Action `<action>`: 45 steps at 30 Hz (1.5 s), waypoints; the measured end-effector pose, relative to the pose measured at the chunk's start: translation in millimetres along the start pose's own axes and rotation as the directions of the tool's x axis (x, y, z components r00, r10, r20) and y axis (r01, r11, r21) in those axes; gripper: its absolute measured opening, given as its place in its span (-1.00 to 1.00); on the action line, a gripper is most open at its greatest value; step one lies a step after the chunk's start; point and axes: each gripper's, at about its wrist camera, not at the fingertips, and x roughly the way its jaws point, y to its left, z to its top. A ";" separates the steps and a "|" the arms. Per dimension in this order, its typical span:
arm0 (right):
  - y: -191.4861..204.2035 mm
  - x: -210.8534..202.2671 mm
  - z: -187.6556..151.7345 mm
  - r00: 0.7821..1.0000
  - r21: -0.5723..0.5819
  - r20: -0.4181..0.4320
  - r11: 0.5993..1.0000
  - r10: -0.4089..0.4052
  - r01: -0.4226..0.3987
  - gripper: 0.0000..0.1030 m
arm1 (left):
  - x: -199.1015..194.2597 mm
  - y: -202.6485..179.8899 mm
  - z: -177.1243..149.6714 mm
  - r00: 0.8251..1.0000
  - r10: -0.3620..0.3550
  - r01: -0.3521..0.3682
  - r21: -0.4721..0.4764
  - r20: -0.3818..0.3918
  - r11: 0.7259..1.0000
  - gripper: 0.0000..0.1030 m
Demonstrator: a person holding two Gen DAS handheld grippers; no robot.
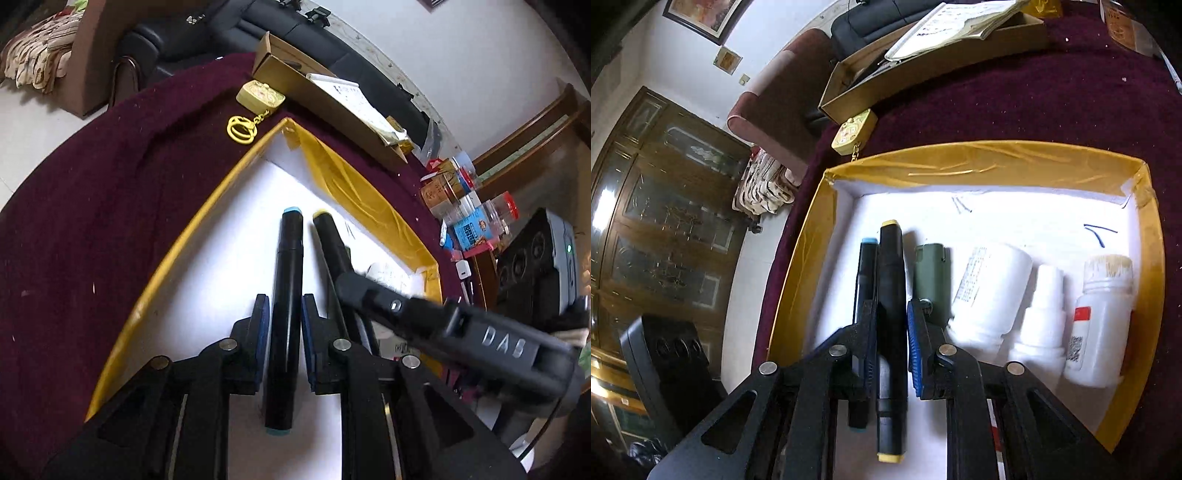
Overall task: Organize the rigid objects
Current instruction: 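Carry both markers to the tray and open both grippers, then grasp a green-capped black marker with the right gripper while the left gripper reaches toward a thin black pen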
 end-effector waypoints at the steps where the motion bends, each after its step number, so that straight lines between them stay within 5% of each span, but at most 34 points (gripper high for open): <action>1: -1.0 -3.6 -0.6 1.000 -0.003 0.011 1.000 -0.004 0.004 -0.62 | -1.4 0.5 -1.9 1.000 -0.001 0.001 -0.012 0.003 1.000 -0.67; 7: -14.1 -51.5 -10.9 0.997 -0.023 0.059 0.998 0.054 -0.053 -0.54 | -8.6 2.9 -11.8 1.000 -0.002 0.004 -0.053 0.031 0.999 -0.50; 13: -61.1 -130.4 -32.9 0.984 -0.056 0.162 0.997 0.069 -0.060 -0.39 | -42.8 -19.0 -18.8 0.990 -0.103 0.108 -0.041 0.099 0.993 -0.22; 16: -111.6 -181.0 -46.0 0.967 -0.020 0.255 1.000 -0.009 0.015 -0.33 | -69.7 -51.4 -32.6 0.973 -0.183 0.184 0.012 0.138 0.983 0.15; 21: -210.9 -249.3 -56.0 0.918 0.153 0.343 0.976 -0.199 0.154 -0.33 | -82.3 -116.0 -71.0 0.942 -0.314 0.301 0.113 0.121 0.947 0.21; 25: -267.9 -277.4 -69.8 0.893 0.253 0.348 0.946 -0.286 0.204 -0.33 | -57.8 -158.0 -100.7 0.946 -0.324 0.314 0.186 0.029 0.931 0.21; 28: -274.8 -279.8 -76.7 0.892 0.237 0.346 0.947 -0.292 0.218 -0.33 | -33.0 -178.1 -121.7 0.963 -0.268 0.268 0.238 -0.033 0.933 0.21; 33: -256.5 -257.1 -61.6 0.904 0.087 0.309 0.955 -0.295 0.282 -0.33 | -5.9 -198.1 -147.7 0.967 -0.228 0.251 0.252 -0.116 0.935 0.21; 41: -226.9 -193.6 -39.0 0.838 -0.228 0.242 0.811 -0.490 0.539 -0.34 | -4.3 -199.8 -161.3 0.984 -0.140 0.166 0.293 -0.109 0.941 0.21; 44: -221.1 -176.6 -41.2 0.829 -0.277 0.210 0.782 -0.518 0.559 -0.48 | 1.7 -201.5 -163.6 0.985 -0.129 0.158 0.304 -0.115 0.939 0.21; 45: -220.3 -174.3 -43.7 0.841 -0.275 0.188 0.795 -0.507 0.540 -0.60 | 4.3 -202.6 -164.8 0.985 -0.125 0.157 0.309 -0.122 0.938 0.21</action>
